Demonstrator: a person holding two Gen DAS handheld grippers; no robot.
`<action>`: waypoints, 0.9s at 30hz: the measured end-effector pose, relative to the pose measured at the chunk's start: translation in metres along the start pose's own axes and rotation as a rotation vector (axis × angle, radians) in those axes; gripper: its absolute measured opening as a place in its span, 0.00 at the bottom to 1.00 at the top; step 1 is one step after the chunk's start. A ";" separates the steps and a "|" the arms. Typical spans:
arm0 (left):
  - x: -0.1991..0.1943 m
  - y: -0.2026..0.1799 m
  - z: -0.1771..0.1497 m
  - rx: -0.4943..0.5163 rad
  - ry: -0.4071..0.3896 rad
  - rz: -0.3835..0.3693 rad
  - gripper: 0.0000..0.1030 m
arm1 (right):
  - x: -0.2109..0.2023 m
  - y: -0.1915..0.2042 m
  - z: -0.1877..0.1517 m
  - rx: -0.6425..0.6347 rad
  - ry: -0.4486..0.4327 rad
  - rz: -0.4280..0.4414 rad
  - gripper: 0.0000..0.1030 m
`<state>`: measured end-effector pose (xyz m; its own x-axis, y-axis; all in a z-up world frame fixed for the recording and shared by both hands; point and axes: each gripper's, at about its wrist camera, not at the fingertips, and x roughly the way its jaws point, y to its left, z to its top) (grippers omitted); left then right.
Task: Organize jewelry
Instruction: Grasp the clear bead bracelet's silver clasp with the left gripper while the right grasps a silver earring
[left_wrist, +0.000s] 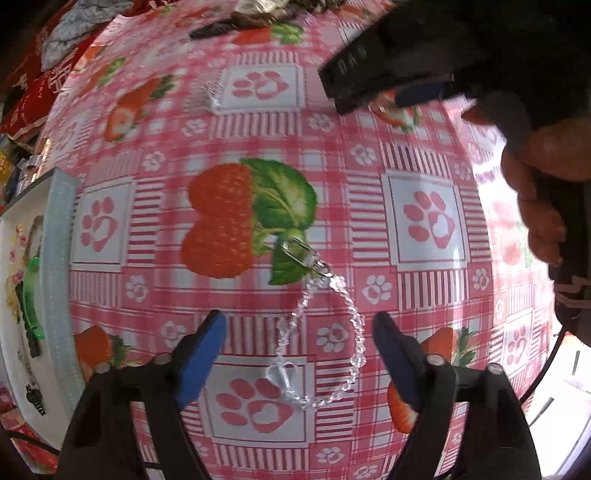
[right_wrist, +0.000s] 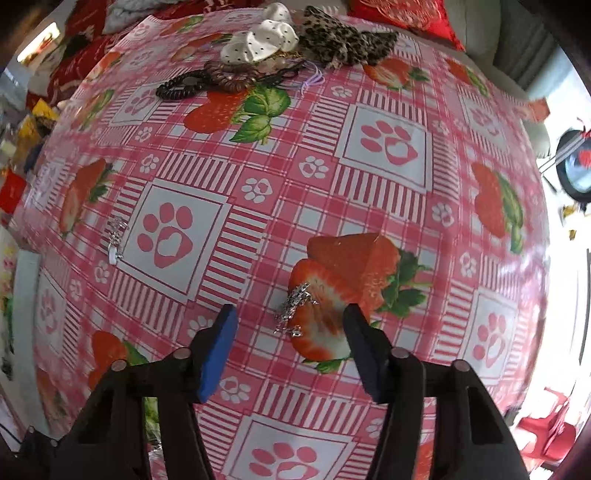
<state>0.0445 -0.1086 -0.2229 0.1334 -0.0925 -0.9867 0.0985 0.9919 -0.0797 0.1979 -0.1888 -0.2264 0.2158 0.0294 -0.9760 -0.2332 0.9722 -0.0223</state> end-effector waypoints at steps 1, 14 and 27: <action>0.002 -0.002 -0.001 -0.001 0.004 0.003 0.83 | 0.000 0.001 0.000 -0.004 -0.004 -0.003 0.55; 0.004 -0.049 0.007 0.026 0.000 0.063 0.62 | -0.003 -0.010 -0.002 0.006 -0.017 -0.001 0.17; -0.031 -0.042 0.018 -0.026 -0.028 -0.092 0.05 | -0.014 -0.016 -0.015 0.057 -0.004 0.100 0.02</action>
<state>0.0538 -0.1490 -0.1868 0.1528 -0.1851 -0.9708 0.0862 0.9811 -0.1735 0.1844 -0.2081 -0.2157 0.1976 0.1277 -0.9719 -0.1990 0.9761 0.0878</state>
